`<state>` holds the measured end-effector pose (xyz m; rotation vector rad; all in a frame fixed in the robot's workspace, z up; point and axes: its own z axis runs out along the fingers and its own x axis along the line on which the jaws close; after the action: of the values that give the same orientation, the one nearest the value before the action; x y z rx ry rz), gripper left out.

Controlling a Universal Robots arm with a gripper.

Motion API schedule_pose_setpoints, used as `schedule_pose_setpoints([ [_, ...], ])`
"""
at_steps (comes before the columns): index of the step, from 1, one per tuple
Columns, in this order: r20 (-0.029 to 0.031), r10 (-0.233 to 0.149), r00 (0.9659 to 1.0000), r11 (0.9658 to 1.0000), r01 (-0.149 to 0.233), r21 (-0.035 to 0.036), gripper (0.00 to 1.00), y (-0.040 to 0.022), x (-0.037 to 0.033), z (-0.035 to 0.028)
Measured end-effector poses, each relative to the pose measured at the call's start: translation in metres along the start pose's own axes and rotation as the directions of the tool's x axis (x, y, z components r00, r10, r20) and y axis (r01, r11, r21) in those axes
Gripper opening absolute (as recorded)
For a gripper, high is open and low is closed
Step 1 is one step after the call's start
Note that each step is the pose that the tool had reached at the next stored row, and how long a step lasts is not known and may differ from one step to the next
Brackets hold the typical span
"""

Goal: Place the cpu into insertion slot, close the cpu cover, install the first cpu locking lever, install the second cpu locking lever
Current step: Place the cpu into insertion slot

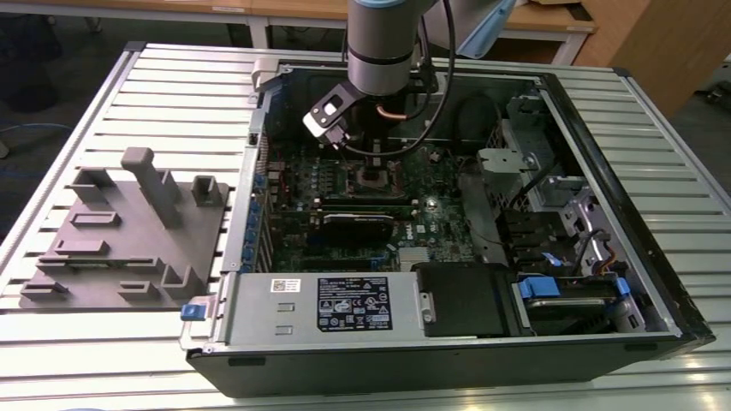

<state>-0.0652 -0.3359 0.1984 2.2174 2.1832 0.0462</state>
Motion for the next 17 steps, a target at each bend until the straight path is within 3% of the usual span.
schedule_pose_setpoints([
  [17, -0.0005, 0.0, 1.0, 1.0, 0.0, -0.0003, 0.1, 0.0005, 0.0001, -0.0107],
])
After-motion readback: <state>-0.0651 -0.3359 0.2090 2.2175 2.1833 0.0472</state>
